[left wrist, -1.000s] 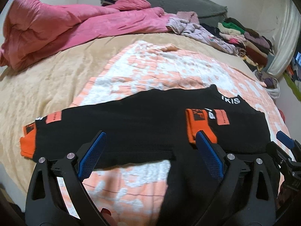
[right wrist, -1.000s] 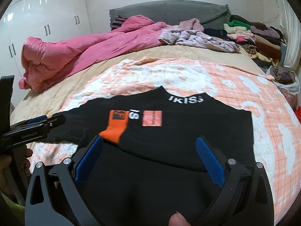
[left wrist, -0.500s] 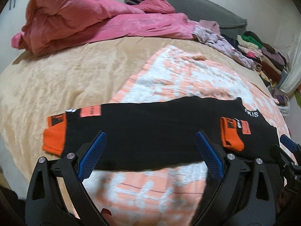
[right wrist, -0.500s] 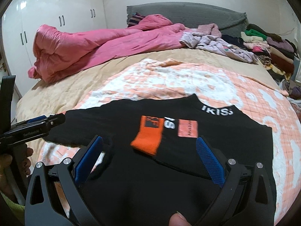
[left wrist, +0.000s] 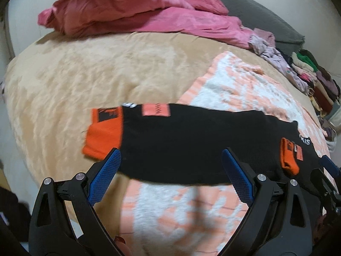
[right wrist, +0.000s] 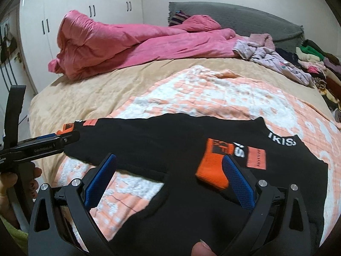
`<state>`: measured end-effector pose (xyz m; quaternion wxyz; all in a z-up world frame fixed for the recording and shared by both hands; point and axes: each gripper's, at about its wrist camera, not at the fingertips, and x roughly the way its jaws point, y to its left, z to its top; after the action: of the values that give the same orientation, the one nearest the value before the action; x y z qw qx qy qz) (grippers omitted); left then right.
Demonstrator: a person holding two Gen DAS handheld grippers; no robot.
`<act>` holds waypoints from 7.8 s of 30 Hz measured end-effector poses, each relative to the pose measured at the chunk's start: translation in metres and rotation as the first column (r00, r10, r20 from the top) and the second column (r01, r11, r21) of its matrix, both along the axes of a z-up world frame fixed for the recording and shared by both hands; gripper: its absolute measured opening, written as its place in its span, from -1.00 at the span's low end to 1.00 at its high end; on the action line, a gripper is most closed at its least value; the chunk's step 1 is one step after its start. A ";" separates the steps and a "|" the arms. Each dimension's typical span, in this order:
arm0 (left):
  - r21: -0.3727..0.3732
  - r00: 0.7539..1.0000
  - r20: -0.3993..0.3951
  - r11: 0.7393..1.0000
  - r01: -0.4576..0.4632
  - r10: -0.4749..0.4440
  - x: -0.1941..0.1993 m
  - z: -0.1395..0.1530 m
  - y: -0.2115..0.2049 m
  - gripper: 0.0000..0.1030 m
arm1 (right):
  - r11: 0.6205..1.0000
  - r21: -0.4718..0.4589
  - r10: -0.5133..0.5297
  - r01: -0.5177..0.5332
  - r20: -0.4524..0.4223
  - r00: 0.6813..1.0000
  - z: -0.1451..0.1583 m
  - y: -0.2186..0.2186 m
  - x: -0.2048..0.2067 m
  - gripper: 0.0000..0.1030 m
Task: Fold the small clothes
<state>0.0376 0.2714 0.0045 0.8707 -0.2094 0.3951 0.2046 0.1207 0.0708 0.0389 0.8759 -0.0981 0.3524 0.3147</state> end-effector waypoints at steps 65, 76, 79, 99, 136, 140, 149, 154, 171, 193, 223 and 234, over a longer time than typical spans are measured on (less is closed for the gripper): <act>-0.022 0.888 0.270 0.919 0.393 -0.373 0.109 0.074 -0.183 -0.92 | 0.884 0.156 -0.435 0.441 -0.076 0.897 0.000 -0.217 0.025 0.91; -0.038 0.849 0.176 0.858 0.512 -0.498 0.139 0.036 -0.257 -0.93 | 0.812 0.197 -0.539 0.550 -0.110 0.835 -0.004 -0.282 0.022 0.91; -0.040 0.842 0.153 0.849 0.528 -0.516 0.144 0.027 -0.266 -0.93 | 0.801 0.201 -0.551 0.564 -0.121 0.825 -0.007 -0.290 0.024 0.91; -0.119 0.761 0.182 0.754 0.646 -0.623 0.133 0.018 -0.278 0.03 | 0.808 0.177 -0.543 0.562 -0.148 0.826 -0.022 -0.288 0.032 0.91; 0.009 0.938 0.150 0.949 0.314 -0.312 0.099 0.024 -0.145 0.38 | 0.947 0.184 -0.255 0.263 -0.065 0.965 -0.009 -0.179 0.064 -0.84; 0.009 0.944 0.162 0.957 0.291 -0.289 0.095 0.029 -0.136 0.38 | 0.949 0.169 -0.275 0.267 0.024 0.961 0.019 -0.189 0.061 -0.84; 0.016 0.947 0.156 0.959 0.282 -0.281 0.098 0.031 -0.135 0.38 | 0.923 0.104 -0.379 0.371 0.073 0.922 0.021 -0.235 0.067 -0.84; 0.033 0.935 0.141 0.946 0.323 -0.325 0.106 0.029 -0.153 0.38 | 0.909 0.090 -0.413 0.408 0.040 0.910 0.004 -0.250 0.067 -0.84; 0.078 0.900 0.080 0.903 0.423 -0.429 0.129 0.014 -0.202 0.38 | 0.888 0.053 -0.458 0.457 -0.003 0.889 -0.024 -0.264 0.066 -0.84; 0.089 0.874 -0.013 0.870 0.484 -0.485 0.139 -0.015 -0.225 0.38 | 0.879 0.026 -0.475 0.476 -0.042 0.879 -0.038 -0.265 0.058 -0.42; 0.072 0.861 -0.079 0.858 0.508 -0.503 0.141 -0.042 -0.227 0.38 | 0.935 -0.122 -0.346 0.333 -0.115 0.931 -0.080 -0.211 0.056 -0.50; 0.069 0.861 -0.078 0.859 0.507 -0.502 0.140 -0.042 -0.226 0.38 | 0.935 -0.072 -0.354 0.347 -0.117 0.928 -0.063 -0.214 0.045 -0.34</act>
<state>0.1771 0.0457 -0.0377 0.8905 -0.0549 0.4515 -0.0077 0.1655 -0.1432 -0.0243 0.8908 -0.0352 0.4275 0.1499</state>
